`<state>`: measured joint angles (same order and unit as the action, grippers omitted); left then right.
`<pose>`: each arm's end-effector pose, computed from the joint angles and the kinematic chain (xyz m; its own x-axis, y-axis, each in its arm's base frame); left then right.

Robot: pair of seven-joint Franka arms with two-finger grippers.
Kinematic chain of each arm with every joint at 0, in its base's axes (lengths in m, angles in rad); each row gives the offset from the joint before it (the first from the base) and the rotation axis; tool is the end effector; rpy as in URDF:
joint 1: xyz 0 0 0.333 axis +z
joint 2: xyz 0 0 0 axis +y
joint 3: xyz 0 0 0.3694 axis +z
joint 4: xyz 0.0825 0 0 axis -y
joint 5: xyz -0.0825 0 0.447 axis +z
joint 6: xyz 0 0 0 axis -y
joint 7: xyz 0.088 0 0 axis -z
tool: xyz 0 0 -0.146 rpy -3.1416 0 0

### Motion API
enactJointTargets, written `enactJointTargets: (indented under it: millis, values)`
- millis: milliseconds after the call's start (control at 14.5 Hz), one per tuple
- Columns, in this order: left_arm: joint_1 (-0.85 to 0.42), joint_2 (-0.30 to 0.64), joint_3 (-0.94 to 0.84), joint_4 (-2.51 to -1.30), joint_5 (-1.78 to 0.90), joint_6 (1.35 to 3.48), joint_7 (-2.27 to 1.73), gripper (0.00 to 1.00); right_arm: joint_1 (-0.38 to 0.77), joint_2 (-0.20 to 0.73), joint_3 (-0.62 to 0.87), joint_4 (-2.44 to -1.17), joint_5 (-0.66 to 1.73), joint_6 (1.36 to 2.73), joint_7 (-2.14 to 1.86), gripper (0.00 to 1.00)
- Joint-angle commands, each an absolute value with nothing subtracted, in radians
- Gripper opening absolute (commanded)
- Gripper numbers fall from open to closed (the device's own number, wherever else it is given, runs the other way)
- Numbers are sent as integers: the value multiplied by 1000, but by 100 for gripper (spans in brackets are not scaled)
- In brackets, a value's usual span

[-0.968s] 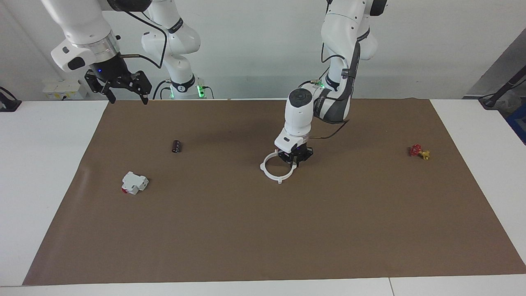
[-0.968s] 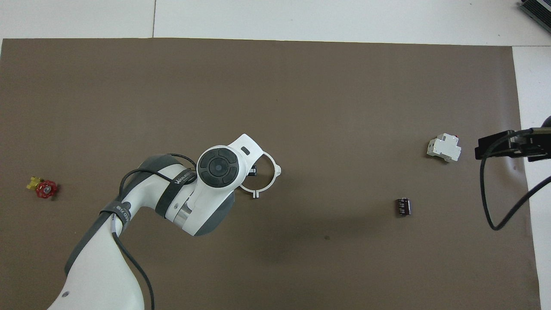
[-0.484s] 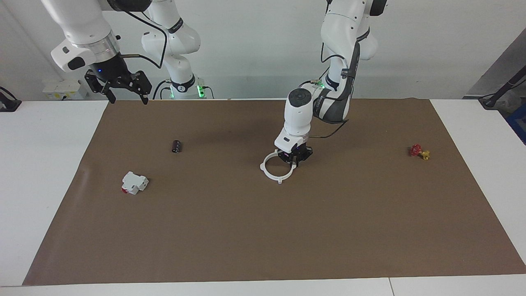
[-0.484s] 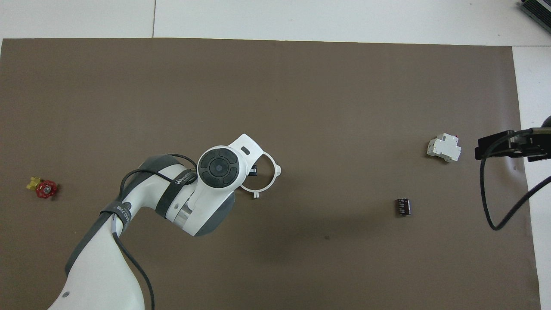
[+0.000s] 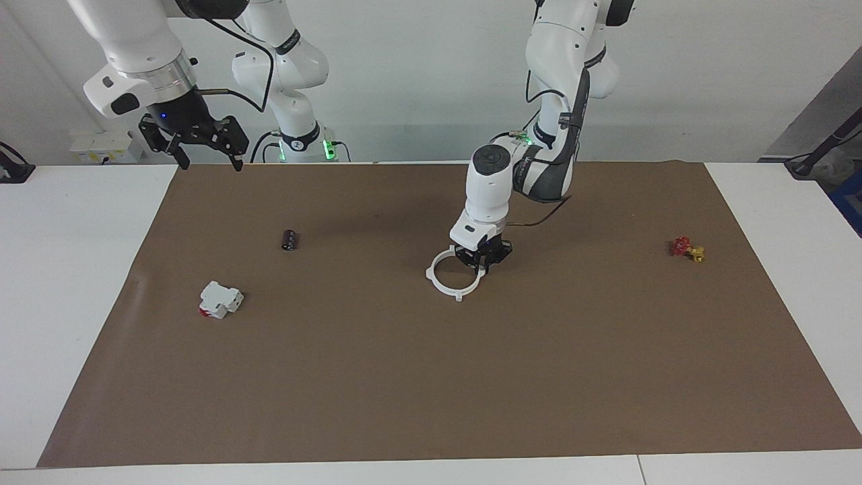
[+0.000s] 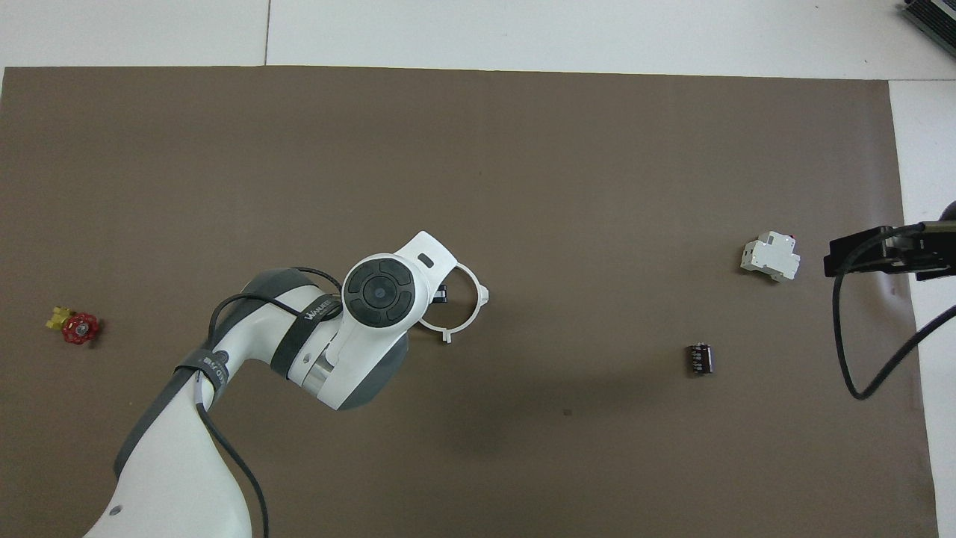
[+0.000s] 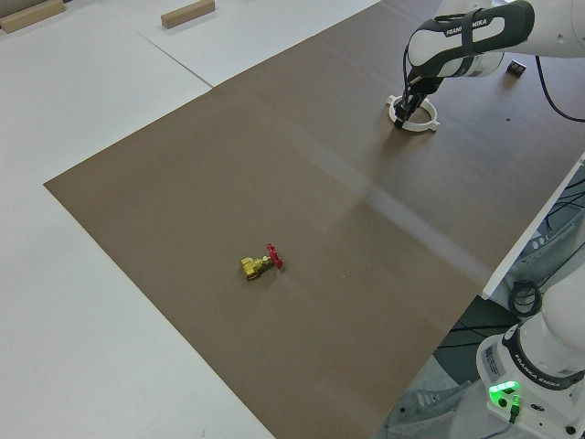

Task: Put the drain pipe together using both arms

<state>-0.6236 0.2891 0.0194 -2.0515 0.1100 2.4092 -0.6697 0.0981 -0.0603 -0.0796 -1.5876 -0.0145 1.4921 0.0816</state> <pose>0.5456 -0.3726 0.2722 0.9945 -0.0161 0.1032 -0.0135 -0.9996 -0.0258 0.5859 0.0071 0.6594 0.9974 -0.0639 -0.0345 -0.0635 -0.9979 0.0126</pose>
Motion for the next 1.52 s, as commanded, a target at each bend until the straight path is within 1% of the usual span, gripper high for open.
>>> enactJointTargets:
  millis: [0,69,415,553,691,1037,1244,1452]
  values:
    - [-634,279,31,-2079,133,2445,-693,69,89,-64,-78,-1591,6,1499,64,100]
    - [-638,279,31,-2076,133,2439,-692,100,89,-64,-78,-1591,6,1499,64,100]
    - [-632,264,31,-2071,133,2404,-686,100,89,-64,-78,-1591,6,1499,64,100]
    - [-621,229,35,-2071,132,2384,-681,100,89,-64,-78,-1591,6,1499,64,100]
    - [-575,177,34,-2071,133,2335,-655,100,89,-64,-78,-1591,6,1499,64,100]
    - [-459,52,31,-2079,127,2191,-424,100,89,-64,-78,-1591,6,1499,64,100]
    - [-382,9,29,-2079,92,2138,-269,100,89,-64,-78,-1591,6,1499,64,100]
    - [-301,-14,35,-2069,-1,2112,-94,100,89,-64,-78,-1591,6,1499,64,100]
